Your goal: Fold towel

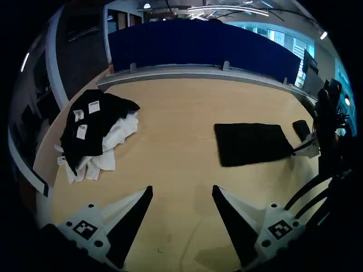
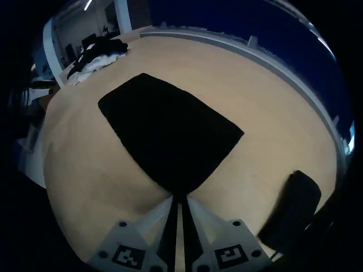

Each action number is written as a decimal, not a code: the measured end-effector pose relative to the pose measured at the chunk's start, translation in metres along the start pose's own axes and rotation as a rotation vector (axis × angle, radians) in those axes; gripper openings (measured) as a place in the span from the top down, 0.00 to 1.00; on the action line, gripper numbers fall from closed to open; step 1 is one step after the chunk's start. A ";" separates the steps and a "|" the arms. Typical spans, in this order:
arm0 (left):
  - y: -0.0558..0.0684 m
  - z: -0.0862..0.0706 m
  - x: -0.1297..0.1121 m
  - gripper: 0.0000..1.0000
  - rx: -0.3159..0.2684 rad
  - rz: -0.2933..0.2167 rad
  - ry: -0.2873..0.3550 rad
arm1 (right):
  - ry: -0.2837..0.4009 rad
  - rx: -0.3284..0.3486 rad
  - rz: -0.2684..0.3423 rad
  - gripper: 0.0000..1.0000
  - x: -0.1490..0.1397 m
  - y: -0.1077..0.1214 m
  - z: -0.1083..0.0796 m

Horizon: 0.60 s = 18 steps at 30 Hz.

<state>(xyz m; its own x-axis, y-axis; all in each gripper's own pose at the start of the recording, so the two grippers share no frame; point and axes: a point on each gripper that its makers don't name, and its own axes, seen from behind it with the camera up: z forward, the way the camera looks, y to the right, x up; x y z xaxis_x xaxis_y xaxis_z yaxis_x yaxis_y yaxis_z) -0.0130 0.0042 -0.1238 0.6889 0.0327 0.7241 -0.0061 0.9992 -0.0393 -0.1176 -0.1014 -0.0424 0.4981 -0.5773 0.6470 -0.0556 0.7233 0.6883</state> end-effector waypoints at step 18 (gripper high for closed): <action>-0.001 -0.001 0.003 0.03 -0.005 0.007 0.002 | 0.070 -0.016 -0.052 0.95 0.040 -0.001 -0.022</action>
<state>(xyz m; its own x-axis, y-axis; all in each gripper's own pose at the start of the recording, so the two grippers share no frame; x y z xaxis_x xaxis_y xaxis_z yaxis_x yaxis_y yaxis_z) -0.0104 0.0037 -0.1226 0.6906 0.0392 0.7222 -0.0071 0.9989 -0.0474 -0.0783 -0.1171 -0.0242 0.5589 -0.5871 0.5856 -0.0142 0.6993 0.7147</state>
